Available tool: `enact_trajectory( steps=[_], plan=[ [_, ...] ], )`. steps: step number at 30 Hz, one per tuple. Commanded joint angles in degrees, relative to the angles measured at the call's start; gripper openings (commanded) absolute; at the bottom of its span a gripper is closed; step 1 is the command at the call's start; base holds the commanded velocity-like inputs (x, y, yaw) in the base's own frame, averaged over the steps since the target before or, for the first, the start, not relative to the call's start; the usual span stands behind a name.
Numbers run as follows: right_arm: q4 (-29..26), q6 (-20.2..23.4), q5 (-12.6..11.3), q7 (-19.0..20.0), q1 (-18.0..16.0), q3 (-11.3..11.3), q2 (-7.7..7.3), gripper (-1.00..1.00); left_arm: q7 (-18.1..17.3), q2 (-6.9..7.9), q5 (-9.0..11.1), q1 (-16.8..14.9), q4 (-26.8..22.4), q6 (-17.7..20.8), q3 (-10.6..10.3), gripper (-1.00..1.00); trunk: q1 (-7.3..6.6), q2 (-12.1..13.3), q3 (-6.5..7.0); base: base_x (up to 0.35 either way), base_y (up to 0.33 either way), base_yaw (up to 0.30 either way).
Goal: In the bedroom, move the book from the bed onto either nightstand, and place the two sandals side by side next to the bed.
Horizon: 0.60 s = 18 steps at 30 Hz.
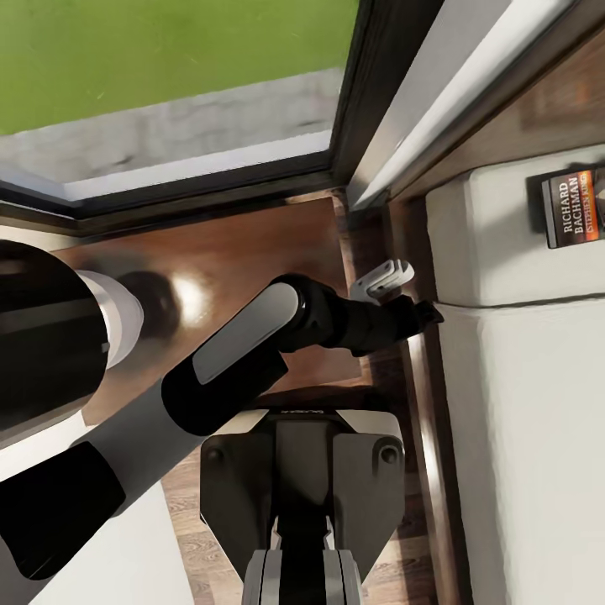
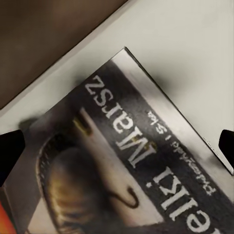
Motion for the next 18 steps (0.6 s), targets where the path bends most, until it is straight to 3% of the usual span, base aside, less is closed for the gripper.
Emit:
enact_trajectory(
  steps=[1, 18],
  plan=[
    [0.00, 0.41, -0.16, 0.10, -0.03, -0.22, 0.01, 1.00, 0.29, -0.02, 0.04, -0.02, -0.01, 0.47, 0.04, 1.00, 0.02, -0.05, -0.03, 0.000, 0.000, 0.016],
    [-0.04, 0.11, -0.23, 0.09, 2.03, -0.22, 0.09, 1.00, 0.39, 0.01, -0.03, 3.29, -0.09, 0.55, 0.09, 1.00, 0.02, -0.05, -0.03, 0.000, 0.000, 0.005]
  ],
)
